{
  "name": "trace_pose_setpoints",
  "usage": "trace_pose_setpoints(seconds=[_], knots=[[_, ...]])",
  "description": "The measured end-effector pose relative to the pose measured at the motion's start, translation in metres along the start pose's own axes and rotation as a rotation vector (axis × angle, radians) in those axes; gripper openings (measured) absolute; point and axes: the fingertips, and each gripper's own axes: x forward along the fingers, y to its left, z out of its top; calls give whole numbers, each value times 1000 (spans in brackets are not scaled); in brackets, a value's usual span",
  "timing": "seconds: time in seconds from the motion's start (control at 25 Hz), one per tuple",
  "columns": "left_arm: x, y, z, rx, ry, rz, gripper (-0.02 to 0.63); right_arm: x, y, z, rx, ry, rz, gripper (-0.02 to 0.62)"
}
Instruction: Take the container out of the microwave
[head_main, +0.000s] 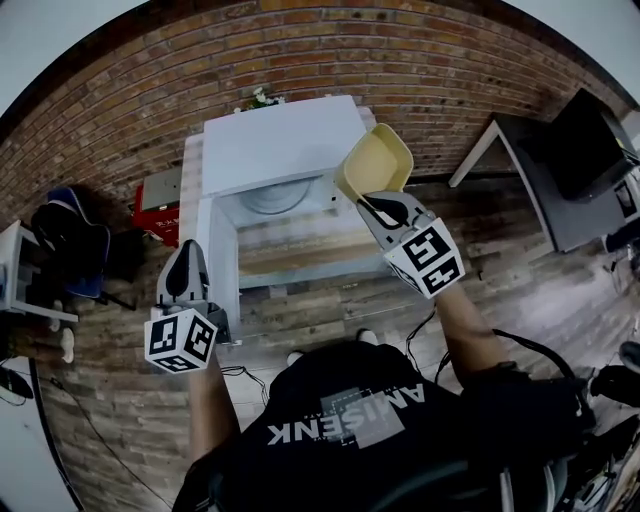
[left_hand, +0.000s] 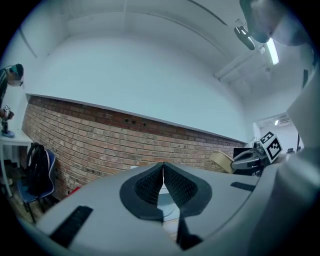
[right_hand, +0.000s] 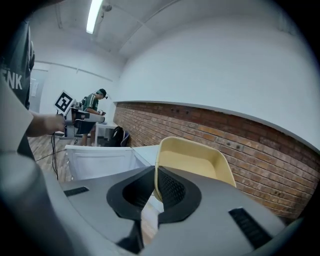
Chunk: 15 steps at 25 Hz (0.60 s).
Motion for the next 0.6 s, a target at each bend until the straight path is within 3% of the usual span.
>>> trace_pose_setpoints(seconds=[0.36,0.6], knots=[[20,-34,3,16,-4,-2,14,-34,-66,-2,65,-74,-122,51],[29,-43,4,24,0,9,14,-41,-88,-3,60,-89,-150,51]])
